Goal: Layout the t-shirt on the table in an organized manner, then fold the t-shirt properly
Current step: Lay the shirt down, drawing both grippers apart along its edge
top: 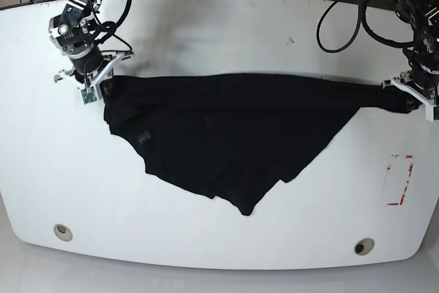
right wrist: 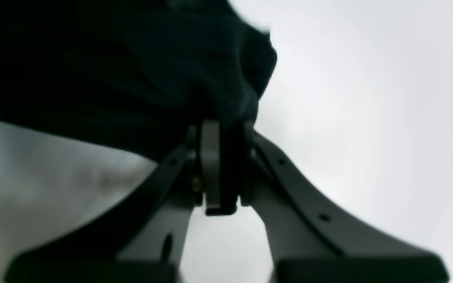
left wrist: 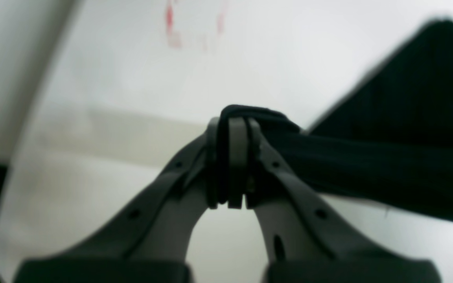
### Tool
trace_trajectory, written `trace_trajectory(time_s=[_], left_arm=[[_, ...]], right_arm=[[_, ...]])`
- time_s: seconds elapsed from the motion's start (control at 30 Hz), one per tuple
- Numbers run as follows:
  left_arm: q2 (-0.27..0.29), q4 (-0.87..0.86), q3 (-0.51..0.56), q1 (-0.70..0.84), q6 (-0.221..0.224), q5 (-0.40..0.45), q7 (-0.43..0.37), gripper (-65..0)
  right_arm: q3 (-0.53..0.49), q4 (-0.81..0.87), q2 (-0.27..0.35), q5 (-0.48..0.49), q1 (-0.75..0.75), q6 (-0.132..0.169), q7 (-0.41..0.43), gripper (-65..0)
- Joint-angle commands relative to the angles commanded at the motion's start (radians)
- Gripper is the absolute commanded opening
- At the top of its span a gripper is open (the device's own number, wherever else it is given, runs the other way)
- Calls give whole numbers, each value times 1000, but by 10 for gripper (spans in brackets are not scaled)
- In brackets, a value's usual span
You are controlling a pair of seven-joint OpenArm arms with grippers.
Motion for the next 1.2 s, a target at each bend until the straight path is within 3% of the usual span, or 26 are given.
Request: trace_trajectory(time_s=[0.17, 1.03, 1.1, 1.2], left_arm=[[0, -2, -6, 63, 0, 0, -37, -650], [-46, -153, -11, 141, 0, 3, -40, -650], [-55, -166, -9, 141, 0, 2, -40, -650], [-57, -184, -9, 140, -2, 0, -40, -650]], right_arm=[[0, 2, -20, 0, -46, 0, 0, -650], [0, -6, -83, -8, -127, 0, -2, -647], [0, -6, -86, -9, -135, 0, -2, -626], [0, -6, -89, -6, -149, 0, -2, -539]])
